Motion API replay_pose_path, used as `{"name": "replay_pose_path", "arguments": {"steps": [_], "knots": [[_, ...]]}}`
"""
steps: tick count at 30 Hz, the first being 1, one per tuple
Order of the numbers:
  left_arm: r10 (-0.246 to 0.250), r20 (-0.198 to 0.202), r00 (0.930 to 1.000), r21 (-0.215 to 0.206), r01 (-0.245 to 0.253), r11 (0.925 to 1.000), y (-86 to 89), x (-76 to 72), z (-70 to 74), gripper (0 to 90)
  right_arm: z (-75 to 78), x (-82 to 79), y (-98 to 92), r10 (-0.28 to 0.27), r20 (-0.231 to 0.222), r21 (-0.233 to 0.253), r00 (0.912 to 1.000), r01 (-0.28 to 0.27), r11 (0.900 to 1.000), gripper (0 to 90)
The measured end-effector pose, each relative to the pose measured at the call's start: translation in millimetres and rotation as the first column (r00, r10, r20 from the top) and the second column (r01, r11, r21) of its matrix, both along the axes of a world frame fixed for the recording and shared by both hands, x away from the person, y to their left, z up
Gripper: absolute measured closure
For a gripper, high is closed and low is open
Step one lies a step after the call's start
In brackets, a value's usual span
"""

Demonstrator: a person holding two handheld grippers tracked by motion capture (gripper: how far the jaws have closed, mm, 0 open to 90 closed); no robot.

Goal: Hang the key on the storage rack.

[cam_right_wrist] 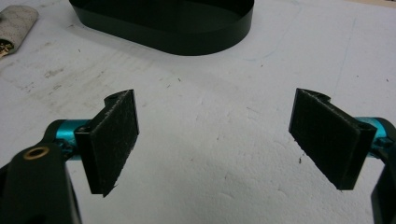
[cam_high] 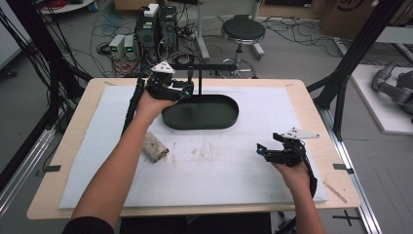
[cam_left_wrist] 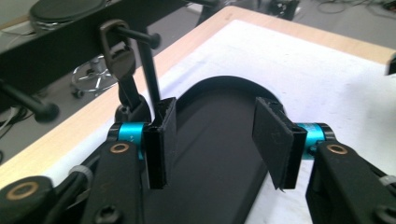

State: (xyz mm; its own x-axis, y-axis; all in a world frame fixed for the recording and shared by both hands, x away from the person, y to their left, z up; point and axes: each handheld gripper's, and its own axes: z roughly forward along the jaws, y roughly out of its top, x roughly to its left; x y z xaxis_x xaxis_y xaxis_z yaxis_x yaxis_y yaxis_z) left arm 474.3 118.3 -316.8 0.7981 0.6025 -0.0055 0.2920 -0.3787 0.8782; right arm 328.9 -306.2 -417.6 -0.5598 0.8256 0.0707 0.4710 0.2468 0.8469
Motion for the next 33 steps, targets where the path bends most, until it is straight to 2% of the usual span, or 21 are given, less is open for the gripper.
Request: {"name": "replay_pose_path", "arguments": {"steps": [1,8,10,15,16,17,18,19,20,22,24,25,26,30,32,33], "knots": [[-0.014,-0.002,0.9999,-0.007,0.014,0.9999,4.1,-4.5,-1.7,49.1,0.1,0.1,0.1,0.007,0.005,-0.005,1.0000,-0.006,1.000,16.3],[-0.020,-0.017,0.9997,-0.029,0.020,0.9994,17.9,-18.0,-11.3,42.5,0.1,0.8,-0.4,0.010,0.003,-0.004,0.9999,-0.010,1.000,16.3],[-0.032,-0.015,0.9994,-0.043,0.031,0.9986,25.6,-29.6,-16.5,41.3,-0.2,1.1,-0.2,0.008,0.000,-0.002,1.0000,-0.008,1.000,16.3],[-0.021,-0.022,0.9996,-0.050,0.019,0.9986,36.1,-49.9,-28.1,34.9,1.4,-0.4,-2.8,-0.001,0.011,0.005,0.9999,0.001,1.000,16.3],[-0.021,-0.022,0.9996,-0.050,0.019,0.9986,36.1,-49.9,-28.1,34.0,1.4,-0.4,-2.8,-0.001,0.011,0.005,0.9999,0.001,1.000,16.3],[-0.025,-0.012,0.9996,-0.059,0.024,0.9980,40.7,-58.6,-31.3,33.7,1.7,-0.9,-3.4,-0.001,0.012,0.004,0.9999,0.001,1.000,16.3],[-0.025,-0.012,0.9996,-0.059,0.024,0.9980,40.7,-58.6,-31.3,33.7,1.7,-0.9,-3.5,-0.002,0.012,0.004,0.9999,0.002,1.000,16.3],[-0.034,-0.011,0.9994,-0.068,0.033,0.9971,45.1,-66.8,-33.6,33.7,1.7,-1.0,-3.6,-0.003,0.012,0.006,0.9999,0.003,1.000,16.3],[-0.034,-0.011,0.9994,-0.068,0.033,0.9971,45.1,-66.8,-33.6,33.6,1.7,-1.0,-3.6,-0.003,0.012,0.006,0.9999,0.003,1.000,16.3],[-0.042,-0.004,0.9991,-0.082,0.042,0.9957,51.4,-79.0,-35.9,33.3,1.7,-1.0,-3.5,-0.004,0.011,0.009,0.9999,0.004,1.000,16.3],[-0.045,-0.002,0.9990,-0.084,0.045,0.9954,52.9,-81.8,-36.3,32.5,1.6,-0.9,-3.5,-0.002,0.011,0.006,0.9999,0.002,1.000,16.3],[-0.051,0.004,0.9987,-0.094,0.051,0.9942,57.4,-90.5,-37.9,32.0,1.6,-1.0,-3.5,-0.002,0.012,0.006,0.9999,0.001,1.000,16.3],[-0.051,0.004,0.9987,-0.094,0.051,0.9942,57.4,-90.5,-37.9,31.9,1.6,-1.0,-3.5,-0.002,0.012,0.006,0.9999,0.001,1.000,16.3],[-0.049,0.012,0.9987,-0.097,0.050,0.9940,69.4,-106.1,-42.6,30.0,1.8,-1.6,-3.4,-0.004,0.010,0.007,0.9999,0.004,1.000,16.3],[-0.052,0.010,0.9986,-0.105,0.053,0.9931,71.9,-109.2,-43.9,29.4,1.9,-1.7,-3.6,-0.006,0.013,0.007,0.9999,0.006,1.000,16.3],[-0.057,0.008,0.9983,-0.114,0.058,0.9918,76.8,-115.8,-46.8,29.0,2.0,-1.7,-3.9,-0.006,0.012,0.006,0.9999,0.006,1.000,16.3]]}}
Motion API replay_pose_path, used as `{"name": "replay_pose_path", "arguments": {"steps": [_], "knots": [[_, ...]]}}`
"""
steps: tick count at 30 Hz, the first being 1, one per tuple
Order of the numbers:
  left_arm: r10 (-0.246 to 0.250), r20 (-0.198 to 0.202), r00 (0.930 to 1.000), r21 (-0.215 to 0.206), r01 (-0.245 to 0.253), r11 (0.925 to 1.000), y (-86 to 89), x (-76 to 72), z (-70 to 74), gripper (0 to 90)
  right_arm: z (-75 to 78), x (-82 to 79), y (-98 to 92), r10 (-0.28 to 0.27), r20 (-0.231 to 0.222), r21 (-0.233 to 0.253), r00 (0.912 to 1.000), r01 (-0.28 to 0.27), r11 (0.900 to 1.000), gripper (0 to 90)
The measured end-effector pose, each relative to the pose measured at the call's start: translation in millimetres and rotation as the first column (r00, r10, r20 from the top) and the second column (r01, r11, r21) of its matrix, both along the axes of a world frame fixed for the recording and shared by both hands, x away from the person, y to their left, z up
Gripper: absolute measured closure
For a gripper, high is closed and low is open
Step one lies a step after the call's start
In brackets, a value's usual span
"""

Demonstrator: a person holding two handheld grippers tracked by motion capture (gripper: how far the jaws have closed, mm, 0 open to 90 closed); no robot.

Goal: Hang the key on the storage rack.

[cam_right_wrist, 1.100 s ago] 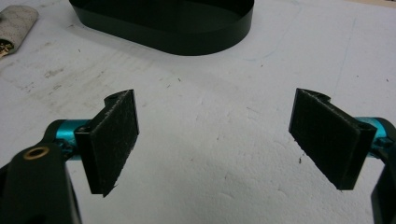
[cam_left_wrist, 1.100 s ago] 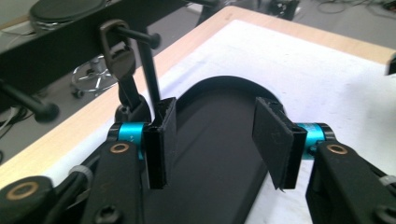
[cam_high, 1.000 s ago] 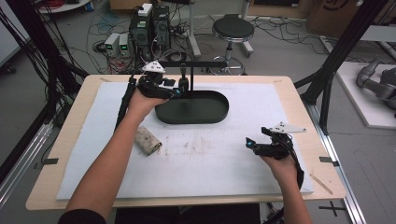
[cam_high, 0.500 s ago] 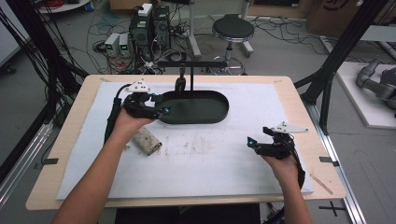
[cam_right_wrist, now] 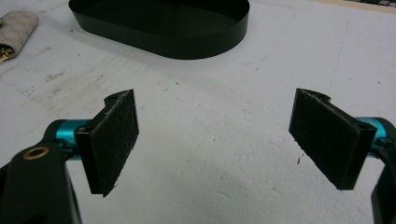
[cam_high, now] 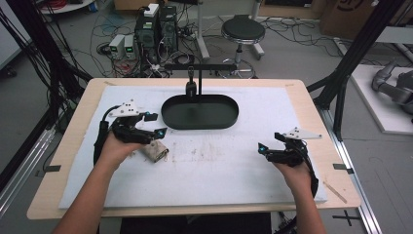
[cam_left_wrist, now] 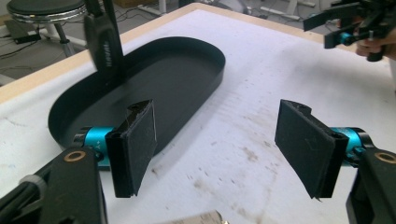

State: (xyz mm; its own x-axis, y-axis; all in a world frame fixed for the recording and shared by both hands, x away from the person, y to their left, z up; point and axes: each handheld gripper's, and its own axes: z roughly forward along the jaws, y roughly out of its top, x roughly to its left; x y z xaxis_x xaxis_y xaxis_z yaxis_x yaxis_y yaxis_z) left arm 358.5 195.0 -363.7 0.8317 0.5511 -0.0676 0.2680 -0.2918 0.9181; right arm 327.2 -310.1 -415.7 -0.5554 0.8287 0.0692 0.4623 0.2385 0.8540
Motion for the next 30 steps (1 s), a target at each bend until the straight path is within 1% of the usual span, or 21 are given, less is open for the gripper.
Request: {"name": "replay_pose_path", "arguments": {"steps": [2,3,4,5,6,7,8,9,10,13,15,16,18,19,20,21,23,25,26,29,30], "knots": [[-0.008,-0.008,0.9999,-0.017,0.008,0.9998,4.3,-5.4,-3.4,28.4,-0.1,0.3,-0.6,-0.001,0.000,-0.001,1.0000,0.001,1.000,16.3],[-0.021,-0.016,0.9996,-0.042,0.020,0.9989,7.5,-8.3,-6.5,27.7,-0.2,0.4,-0.7,-0.001,0.000,0.000,1.0000,0.001,1.000,16.3],[-0.023,-0.024,0.9994,-0.056,0.022,0.9982,9.7,-10.5,-8.9,27.0,-0.5,0.4,-0.8,-0.005,-0.002,0.000,1.0000,0.005,1.000,16.3],[-0.023,-0.024,0.9994,-0.056,0.022,0.9982,9.7,-10.5,-8.9,27.0,-0.5,0.4,-0.8,-0.005,-0.002,0.000,1.0000,0.005,1.000,16.3],[-0.023,-0.032,0.9992,-0.062,0.021,0.9978,13.0,-14.4,-13.0,26.4,-1.1,0.6,-1.1,-0.008,-0.002,-0.002,1.0000,0.008,1.000,16.3],[-0.023,-0.032,0.9992,-0.062,0.021,0.9978,13.0,-14.4,-13.0,26.0,-1.3,0.8,-1.1,-0.008,0.000,-0.003,1.0000,0.008,1.000,16.3],[-0.026,-0.038,0.9989,-0.070,0.024,0.9973,15.3,-17.9,-16.4,25.8,-1.4,0.8,-0.7,-0.011,-0.002,-0.003,0.9999,0.011,1.000,16.3],[-0.026,-0.038,0.9989,-0.070,0.024,0.9973,15.3,-17.9,-16.4,25.8,-1.5,0.9,-0.6,-0.009,-0.002,-0.005,1.0000,0.009,1.000,16.3],[-0.025,-0.036,0.9990,-0.071,0.023,0.9972,18.3,-21.7,-19.6,25.3,-1.8,1.1,-0.2,-0.008,-0.002,-0.009,1.0000,0.008,1.000,16.3],[-0.006,-0.036,0.9993,-0.082,0.004,0.9967,26.2,-26.0,-23.5,24.7,-3.3,1.8,0.7,-0.009,-0.004,-0.014,1.0000,0.009,1.000,16.3],[-0.006,-0.044,0.9990,-0.074,0.003,0.9972,27.4,-26.3,-23.9,23.6,-4.7,2.4,1.2,-0.013,-0.005,-0.018,0.9999,0.013,1.000,16.2],[0.004,-0.043,0.9991,-0.053,-0.006,0.9986,30.7,-28.5,-24.3,22.0,-5.5,3.2,1.5,-0.011,-0.002,-0.020,0.9999,0.011,1.000,16.3],[0.011,-0.034,0.9994,-0.051,-0.013,0.9986,33.8,-31.3,-26.3,21.1,-6.2,3.9,1.9,-0.013,-0.002,-0.024,0.9999,0.013,1.000,16.2],[0.019,-0.025,0.9995,-0.027,-0.020,0.9994,35.7,-31.8,-27.6,19.2,-6.4,3.9,2.2,-0.015,-0.007,-0.021,0.9999,0.015,1.000,16.2],[0.025,-0.023,0.9994,-0.013,-0.025,0.9996,37.1,-31.9,-28.4,17.3,-6.9,4.5,2.0,-0.017,-0.012,-0.016,0.9998,0.017,1.000,16.2],[0.036,-0.021,0.9991,0.008,-0.036,0.9993,40.1,-31.9,-29.5,17.3,-7.2,4.9,1.4,-0.018,-0.012,-0.014,0.9998,0.018,1.000,16.2],[0.039,-0.024,0.9990,0.009,-0.039,0.9992,45.1,-32.2,-31.4,17.0,-7.6,4.5,-0.1,-0.024,-0.020,-0.005,0.9995,0.024,1.000,16.2],[0.043,-0.023,0.9988,0.002,-0.043,0.9991,47.3,-32.6,-32.4,17.0,-7.8,4.3,-0.4,-0.033,-0.019,-0.002,0.9993,0.033,0.999,16.2],[0.048,-0.021,0.9986,0.003,-0.048,0.9988,51.6,-32.7,-33.6,16.9,-8.1,4.0,-1.1,-0.039,-0.015,-0.001,0.9991,0.039,0.999,16.2],[0.040,-0.027,0.9988,-0.005,-0.040,0.9992,56.6,-31.2,-35.2,16.2,-7.9,3.0,-0.5,-0.038,-0.016,-0.003,0.9992,0.038,0.999,16.2],[0.041,-0.031,0.9987,-0.014,-0.041,0.9991,57.7,-31.2,-35.8,15.9,-8.1,2.6,-0.1,-0.033,-0.010,-0.005,0.9994,0.033,0.999,16.2]]}}
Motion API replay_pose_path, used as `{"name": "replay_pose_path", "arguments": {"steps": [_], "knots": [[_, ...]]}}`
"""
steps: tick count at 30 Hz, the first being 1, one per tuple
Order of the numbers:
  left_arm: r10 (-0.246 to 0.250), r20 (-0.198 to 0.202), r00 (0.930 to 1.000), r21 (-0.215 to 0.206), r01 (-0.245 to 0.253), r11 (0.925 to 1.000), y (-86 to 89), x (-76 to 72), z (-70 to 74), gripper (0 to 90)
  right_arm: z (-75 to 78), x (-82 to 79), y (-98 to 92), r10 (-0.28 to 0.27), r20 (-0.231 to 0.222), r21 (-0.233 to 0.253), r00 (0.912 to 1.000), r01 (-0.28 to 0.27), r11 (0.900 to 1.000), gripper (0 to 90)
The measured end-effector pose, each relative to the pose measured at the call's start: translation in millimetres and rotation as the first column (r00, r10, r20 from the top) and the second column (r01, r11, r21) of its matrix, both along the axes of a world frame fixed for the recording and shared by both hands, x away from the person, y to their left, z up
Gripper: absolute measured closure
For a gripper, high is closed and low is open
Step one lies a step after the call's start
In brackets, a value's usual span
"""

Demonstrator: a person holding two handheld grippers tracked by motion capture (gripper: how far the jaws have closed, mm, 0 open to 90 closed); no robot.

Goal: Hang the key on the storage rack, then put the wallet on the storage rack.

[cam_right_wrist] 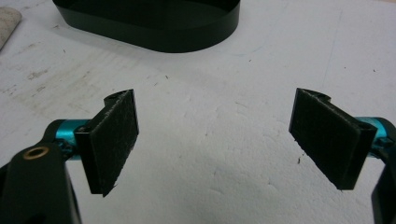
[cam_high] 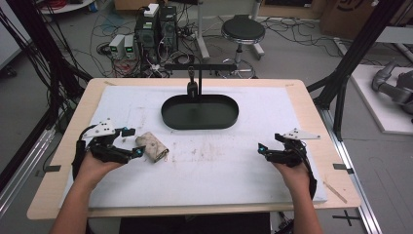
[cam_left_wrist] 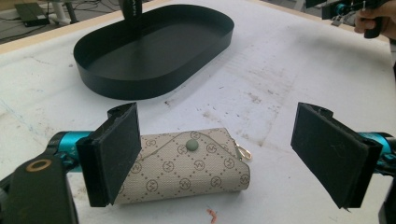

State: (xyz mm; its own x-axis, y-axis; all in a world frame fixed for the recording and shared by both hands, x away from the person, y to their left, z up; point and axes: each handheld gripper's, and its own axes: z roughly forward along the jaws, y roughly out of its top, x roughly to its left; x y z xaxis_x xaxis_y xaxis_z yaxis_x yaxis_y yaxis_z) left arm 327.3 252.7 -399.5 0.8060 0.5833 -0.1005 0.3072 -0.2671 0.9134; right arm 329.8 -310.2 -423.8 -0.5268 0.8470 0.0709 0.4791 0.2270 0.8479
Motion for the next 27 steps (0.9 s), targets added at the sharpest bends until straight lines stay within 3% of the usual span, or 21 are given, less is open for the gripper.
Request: {"name": "replay_pose_path", "arguments": {"steps": [16,27], "knots": [[-0.005,-0.008,1.0000,0.010,0.005,0.9999,4.1,-0.3,-2.8,15.9,2.2,-3.3,-1.0,0.003,0.007,0.019,1.0000,-0.003,1.000,16.2],[0.023,-0.013,0.9996,0.018,-0.023,0.9996,22.4,-7.2,-6.8,15.9,11.4,1.1,29.0,0.077,0.021,0.009,0.9968,-0.077,0.997,16.2]]}}
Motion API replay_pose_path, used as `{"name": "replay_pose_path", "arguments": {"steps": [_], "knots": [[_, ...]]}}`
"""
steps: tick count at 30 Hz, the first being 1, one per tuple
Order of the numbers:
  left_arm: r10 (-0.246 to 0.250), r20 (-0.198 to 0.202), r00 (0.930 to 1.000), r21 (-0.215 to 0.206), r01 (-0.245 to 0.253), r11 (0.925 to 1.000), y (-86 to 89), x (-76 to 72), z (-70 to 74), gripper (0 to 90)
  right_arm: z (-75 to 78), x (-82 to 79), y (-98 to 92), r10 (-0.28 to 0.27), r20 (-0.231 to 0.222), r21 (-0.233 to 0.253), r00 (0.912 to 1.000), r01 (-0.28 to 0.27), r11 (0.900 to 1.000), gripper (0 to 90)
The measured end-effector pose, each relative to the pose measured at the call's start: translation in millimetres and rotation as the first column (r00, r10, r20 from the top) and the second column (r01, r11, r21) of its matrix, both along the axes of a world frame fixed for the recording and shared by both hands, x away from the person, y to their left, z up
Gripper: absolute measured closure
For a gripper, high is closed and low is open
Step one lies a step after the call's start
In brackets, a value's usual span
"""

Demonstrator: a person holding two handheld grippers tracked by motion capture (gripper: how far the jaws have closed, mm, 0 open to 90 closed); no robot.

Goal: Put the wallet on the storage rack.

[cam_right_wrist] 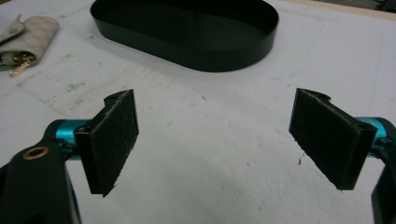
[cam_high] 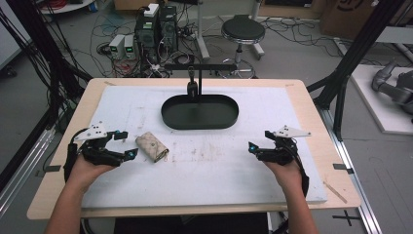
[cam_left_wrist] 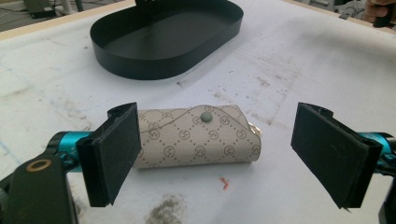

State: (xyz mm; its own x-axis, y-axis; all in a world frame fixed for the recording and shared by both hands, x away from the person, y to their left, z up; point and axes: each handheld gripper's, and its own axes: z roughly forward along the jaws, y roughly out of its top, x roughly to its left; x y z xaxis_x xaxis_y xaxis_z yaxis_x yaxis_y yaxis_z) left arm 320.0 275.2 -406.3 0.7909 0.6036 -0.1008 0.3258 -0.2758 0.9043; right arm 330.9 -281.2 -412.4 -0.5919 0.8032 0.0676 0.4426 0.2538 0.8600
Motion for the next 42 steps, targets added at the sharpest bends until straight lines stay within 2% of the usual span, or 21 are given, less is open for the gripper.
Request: {"name": "replay_pose_path", "arguments": {"steps": [7,16,25,31,42], "knots": [[0.024,0.006,0.9997,0.021,-0.025,0.9995,12.8,-11.8,0.3,15.9,6.4,4.5,24.9,0.057,-0.005,0.004,0.9984,-0.057,0.998,16.2],[0.080,0.009,0.9968,0.024,-0.080,0.9965,34.6,-28.7,1.5,15.9,16.1,17.8,60.5,0.127,0.008,-0.007,0.9919,-0.127,0.992,16.2],[0.120,0.011,0.9928,0.019,-0.120,0.9926,53.4,-42.0,2.3,15.9,21.9,25.6,115.3,0.225,-0.004,-0.024,0.9744,-0.225,0.974,16.2],[0.134,0.019,0.9907,0.021,-0.135,0.9906,61.8,-47.9,5.0,15.9,22.4,28.2,146.3,0.259,-0.016,-0.030,0.9657,-0.260,0.965,16.2],[0.139,0.021,0.9901,0.010,-0.139,0.9903,63.5,-48.0,5.5,15.9,14.6,35.4,195.6,0.308,-0.042,-0.036,0.9504,-0.310,0.950,16.2]]}}
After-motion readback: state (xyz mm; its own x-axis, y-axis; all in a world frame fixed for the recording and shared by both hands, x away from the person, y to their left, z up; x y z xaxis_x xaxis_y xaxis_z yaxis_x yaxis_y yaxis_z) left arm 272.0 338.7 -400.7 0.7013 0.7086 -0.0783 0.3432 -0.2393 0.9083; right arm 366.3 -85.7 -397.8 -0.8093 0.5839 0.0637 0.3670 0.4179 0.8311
